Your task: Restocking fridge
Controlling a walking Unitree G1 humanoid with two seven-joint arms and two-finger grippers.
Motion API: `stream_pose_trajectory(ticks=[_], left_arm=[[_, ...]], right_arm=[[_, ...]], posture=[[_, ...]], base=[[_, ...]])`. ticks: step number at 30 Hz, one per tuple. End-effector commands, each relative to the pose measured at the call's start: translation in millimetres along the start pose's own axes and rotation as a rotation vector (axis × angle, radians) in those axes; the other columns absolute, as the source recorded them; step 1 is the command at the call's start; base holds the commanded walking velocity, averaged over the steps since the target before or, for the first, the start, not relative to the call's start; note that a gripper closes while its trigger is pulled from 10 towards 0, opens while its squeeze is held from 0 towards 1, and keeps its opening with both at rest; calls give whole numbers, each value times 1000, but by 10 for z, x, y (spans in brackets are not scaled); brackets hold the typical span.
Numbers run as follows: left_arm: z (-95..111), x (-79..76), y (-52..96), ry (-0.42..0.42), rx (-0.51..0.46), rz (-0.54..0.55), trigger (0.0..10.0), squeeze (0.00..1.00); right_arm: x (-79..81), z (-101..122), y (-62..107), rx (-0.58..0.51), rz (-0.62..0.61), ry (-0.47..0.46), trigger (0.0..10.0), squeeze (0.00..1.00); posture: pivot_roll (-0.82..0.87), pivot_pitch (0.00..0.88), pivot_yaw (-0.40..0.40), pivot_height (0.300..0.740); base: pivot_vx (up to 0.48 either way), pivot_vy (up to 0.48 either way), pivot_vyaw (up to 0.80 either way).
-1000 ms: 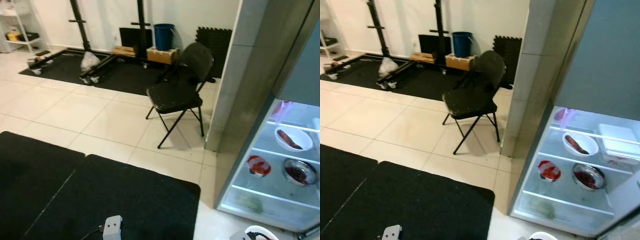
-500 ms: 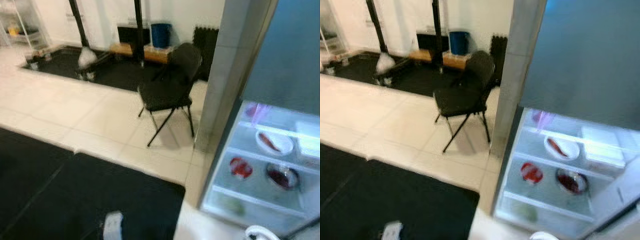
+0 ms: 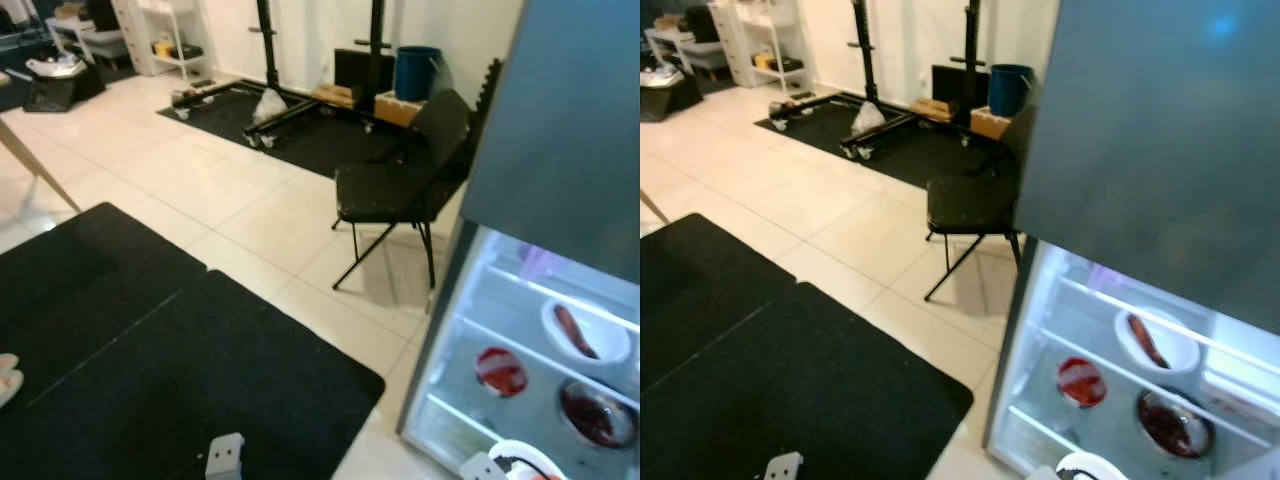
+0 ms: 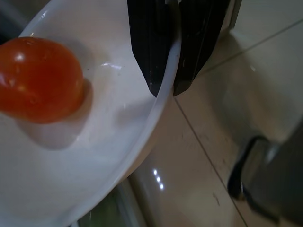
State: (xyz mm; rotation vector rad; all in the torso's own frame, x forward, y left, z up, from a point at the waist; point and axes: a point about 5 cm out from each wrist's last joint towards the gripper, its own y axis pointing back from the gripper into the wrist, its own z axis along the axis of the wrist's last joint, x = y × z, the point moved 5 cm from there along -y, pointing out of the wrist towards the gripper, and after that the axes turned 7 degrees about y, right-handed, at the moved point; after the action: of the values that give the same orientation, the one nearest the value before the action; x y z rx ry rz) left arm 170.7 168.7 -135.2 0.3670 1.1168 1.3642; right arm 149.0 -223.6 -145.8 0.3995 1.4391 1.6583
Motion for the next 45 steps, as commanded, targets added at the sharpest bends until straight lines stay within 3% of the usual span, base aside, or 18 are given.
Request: stream_pose_trajectory(ticks=[1,34,45], left_arm=[[29,15,2,-15,-2,2,10000,0],[44,-3,-4,19,-17,-5,10000,0],[41,8,-1,10,-15,0,10000,0]], right_arm=[[-8,47,-6,-12,-10,5,10000,0],[-16,22,-4,1,-20,6,10000,0],[-71,98,-11,-18,-38,8,10000,0]], posture=[[4,0,-25,740],[7,0,-28,740],[9,0,-29,740]], base=[[0,0,0],[0,-62,0],[0,0,-740]])
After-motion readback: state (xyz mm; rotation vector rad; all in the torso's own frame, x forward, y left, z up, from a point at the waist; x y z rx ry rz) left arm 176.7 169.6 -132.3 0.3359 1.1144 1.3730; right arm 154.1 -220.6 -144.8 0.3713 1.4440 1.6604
